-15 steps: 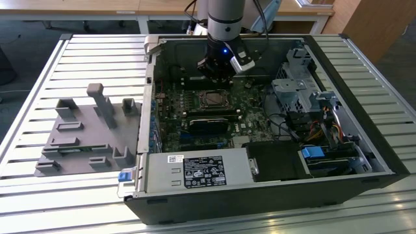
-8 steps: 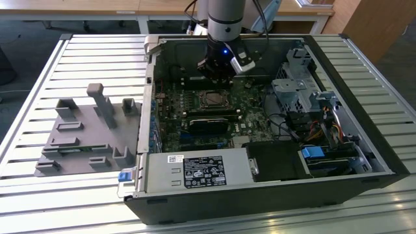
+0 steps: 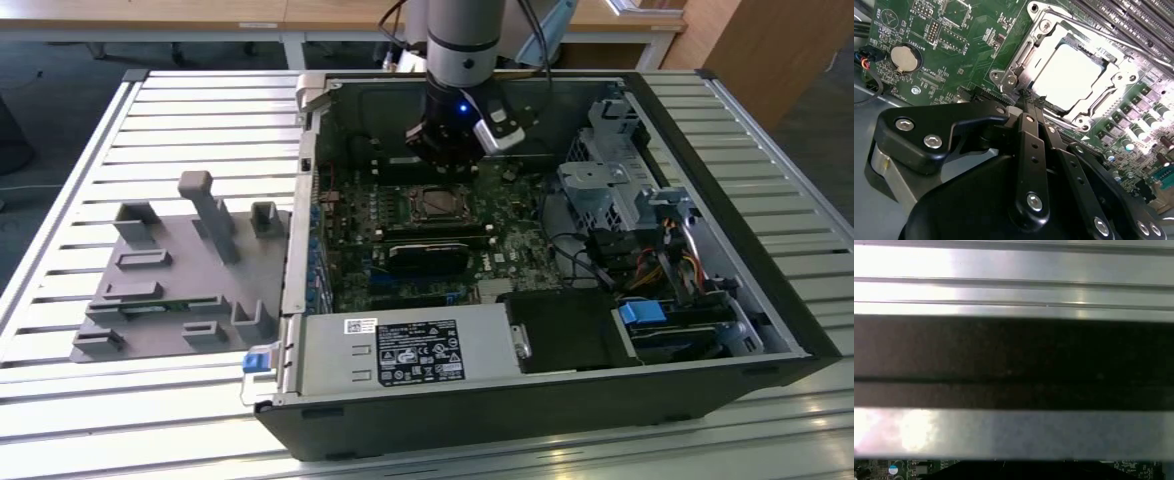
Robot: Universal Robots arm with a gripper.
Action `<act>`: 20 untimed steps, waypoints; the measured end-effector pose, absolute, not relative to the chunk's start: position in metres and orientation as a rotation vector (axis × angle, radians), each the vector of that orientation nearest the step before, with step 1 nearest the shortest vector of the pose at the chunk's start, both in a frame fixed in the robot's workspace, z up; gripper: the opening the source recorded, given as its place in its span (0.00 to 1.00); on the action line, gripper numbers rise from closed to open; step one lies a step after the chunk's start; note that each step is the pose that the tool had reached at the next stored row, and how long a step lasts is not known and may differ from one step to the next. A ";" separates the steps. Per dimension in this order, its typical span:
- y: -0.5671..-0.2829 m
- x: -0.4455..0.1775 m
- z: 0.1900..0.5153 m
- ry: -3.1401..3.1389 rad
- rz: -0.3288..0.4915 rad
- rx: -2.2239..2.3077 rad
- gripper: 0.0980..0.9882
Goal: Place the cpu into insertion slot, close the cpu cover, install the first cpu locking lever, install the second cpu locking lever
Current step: 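Install the second cpu locking lever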
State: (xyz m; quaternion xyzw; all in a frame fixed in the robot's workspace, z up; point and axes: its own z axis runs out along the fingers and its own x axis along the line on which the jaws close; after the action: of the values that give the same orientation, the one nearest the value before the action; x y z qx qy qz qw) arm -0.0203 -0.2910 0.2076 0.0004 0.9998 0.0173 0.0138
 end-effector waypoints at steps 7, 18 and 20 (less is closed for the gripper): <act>-0.293 -0.020 0.213 3.113 0.054 0.001 0.02; -0.294 -0.020 0.243 3.113 0.054 0.001 0.02; -0.295 -0.020 0.244 3.114 0.054 0.001 0.02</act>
State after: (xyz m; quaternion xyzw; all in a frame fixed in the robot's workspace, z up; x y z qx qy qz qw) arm -0.0203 -0.2953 0.2436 0.0004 0.9998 0.0173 0.0138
